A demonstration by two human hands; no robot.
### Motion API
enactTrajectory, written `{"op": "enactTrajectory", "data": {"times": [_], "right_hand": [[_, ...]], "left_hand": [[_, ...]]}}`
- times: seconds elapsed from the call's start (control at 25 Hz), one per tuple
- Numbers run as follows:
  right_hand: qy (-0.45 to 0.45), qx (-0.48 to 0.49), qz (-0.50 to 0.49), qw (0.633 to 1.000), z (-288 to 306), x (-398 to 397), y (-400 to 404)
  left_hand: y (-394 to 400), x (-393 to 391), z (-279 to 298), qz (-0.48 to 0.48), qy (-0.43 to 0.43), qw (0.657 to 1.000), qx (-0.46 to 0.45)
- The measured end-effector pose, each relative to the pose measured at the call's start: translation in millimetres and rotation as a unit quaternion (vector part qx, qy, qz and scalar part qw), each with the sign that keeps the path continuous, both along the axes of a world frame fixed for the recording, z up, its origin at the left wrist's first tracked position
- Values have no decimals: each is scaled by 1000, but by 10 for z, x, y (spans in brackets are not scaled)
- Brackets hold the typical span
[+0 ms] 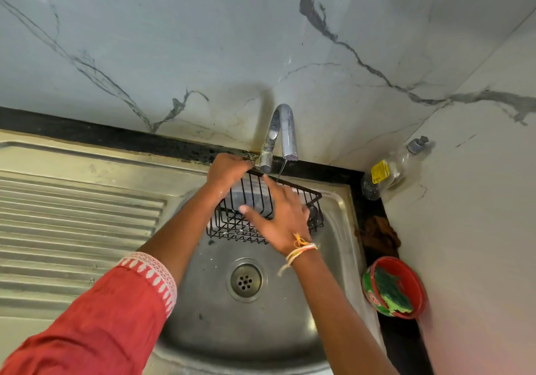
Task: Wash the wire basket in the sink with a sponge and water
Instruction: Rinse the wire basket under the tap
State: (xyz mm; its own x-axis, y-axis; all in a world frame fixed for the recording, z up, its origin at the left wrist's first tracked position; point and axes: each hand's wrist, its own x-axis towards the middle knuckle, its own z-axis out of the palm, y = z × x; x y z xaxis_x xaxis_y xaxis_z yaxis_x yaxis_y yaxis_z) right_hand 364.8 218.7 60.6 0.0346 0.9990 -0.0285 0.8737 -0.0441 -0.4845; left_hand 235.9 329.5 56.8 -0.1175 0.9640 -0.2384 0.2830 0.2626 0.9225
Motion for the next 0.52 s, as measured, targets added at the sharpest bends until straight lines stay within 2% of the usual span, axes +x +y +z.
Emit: {"op": "enactTrajectory", "data": {"times": [0.08,0.16,0.2,0.28,0.4,0.44,0.52], "right_hand": [[21,-10,-37,999,-27,185,24],[-57,-38,-100,993,-34,243,48],[-96,-40,-99,990,-15,161,62],[-128,0,-13,992,39,-161,41],[-128,31,137,982,147,-388,-39],[-122,39,148,981,174,-275,-21],[-131,38,98,986,141,118,30]], "left_hand": [[7,-91,42,15,-46,999,4],[-5,-113,65,20,-80,997,-4],[-18,-94,73,25,-85,996,-12],[-45,-29,66,38,-92,995,-27],[-76,-5,44,44,-122,990,-53],[-77,-46,36,41,-124,990,-59],[-81,-175,28,37,-130,988,-70]]}}
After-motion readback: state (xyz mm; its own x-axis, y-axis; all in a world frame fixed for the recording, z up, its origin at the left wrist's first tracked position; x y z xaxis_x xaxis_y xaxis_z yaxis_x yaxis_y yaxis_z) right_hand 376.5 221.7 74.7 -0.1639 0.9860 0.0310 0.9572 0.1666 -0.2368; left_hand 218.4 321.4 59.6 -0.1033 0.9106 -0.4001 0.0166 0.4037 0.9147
